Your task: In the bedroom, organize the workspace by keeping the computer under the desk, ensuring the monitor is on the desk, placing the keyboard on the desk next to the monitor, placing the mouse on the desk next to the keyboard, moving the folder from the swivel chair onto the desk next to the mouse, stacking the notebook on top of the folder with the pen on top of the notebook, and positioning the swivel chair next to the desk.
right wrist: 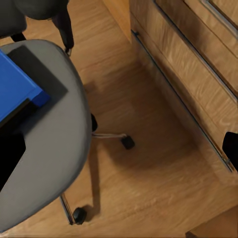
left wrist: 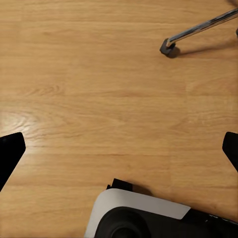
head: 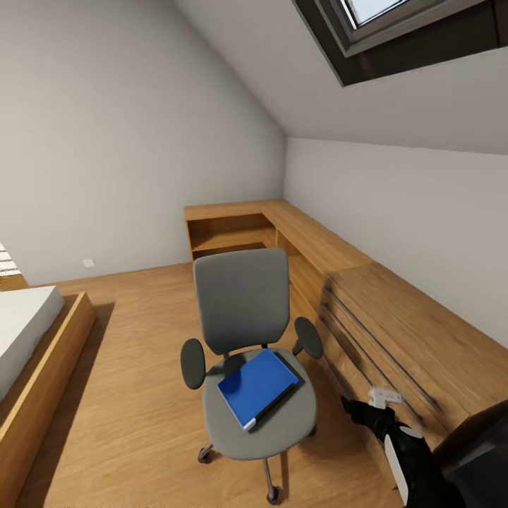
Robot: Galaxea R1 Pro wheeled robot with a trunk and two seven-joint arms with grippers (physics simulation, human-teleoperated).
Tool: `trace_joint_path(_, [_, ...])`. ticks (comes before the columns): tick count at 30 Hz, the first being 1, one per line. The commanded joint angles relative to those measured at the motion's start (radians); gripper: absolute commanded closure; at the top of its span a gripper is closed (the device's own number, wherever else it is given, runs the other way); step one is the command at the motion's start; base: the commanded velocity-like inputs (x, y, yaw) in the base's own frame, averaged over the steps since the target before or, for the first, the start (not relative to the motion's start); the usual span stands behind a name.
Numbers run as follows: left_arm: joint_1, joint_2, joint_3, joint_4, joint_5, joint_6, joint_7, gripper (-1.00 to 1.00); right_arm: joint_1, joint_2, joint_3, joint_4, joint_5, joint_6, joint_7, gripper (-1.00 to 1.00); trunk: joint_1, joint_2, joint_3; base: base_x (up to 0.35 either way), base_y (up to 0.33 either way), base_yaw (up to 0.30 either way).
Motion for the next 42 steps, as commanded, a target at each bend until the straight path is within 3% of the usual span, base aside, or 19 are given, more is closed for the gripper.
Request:
trace_joint_path(1, [0.0, 0.0, 0.002, -0.001, 0.01, 0.0, -0.009, -1.0, -0.001, 0.001, -0.005, 0.011, 0.011, -0.009, 0.009, -1.0, 0.0, -0.001, -0.001, 0.0, 0.0, 0.023])
trace_joint_path(6, [0.0, 0.0, 0.002, -0.001, 0.009, 0.0, -0.009, -1.0, -0.001, 0.002, -0.005, 0.093, 0.012, -0.107, 0.01, -1.0, 0.0, -0.001, -0.001, 0.0, 0.0, 0.013])
trace_joint_path(9, [0.0, 0.0, 0.002, -0.001, 0.009, 0.0, -0.009, -1.0, -0.001, -0.001, -0.003, 0.22, 0.012, -0.236, 0.009, -1.0, 0.0, -0.001, -0.001, 0.0, 0.0, 0.004])
trace_joint_path(14, [0.0, 0.0, 0.002, -0.001, 0.01, 0.0, -0.009, -1.0, -0.001, -0.002, -0.001, 0.302, 0.013, -0.32, 0.009, -1.0, 0.0, -0.001, -0.001, 0.0, 0.0, 0.001])
trace_joint_path(24, [0.0, 0.0, 0.002, -0.001, 0.009, 0.0, -0.01, -1.0, -0.001, -0.003, -0.004, 0.376, 0.008, -0.362, 0.011, -1.0, 0.0, -0.001, -0.001, -0.012, 0.045, -0.019])
trace_joint_path(42, [0.0, 0.0, 0.002, -0.001, 0.008, 0.001, -0.01, -1.0, -0.001, -0.017, -0.009, 0.487, 0.003, -0.453, -0.015, -1.0, 0.0, -0.001, 0.0, -0.054, 0.249, -0.073])
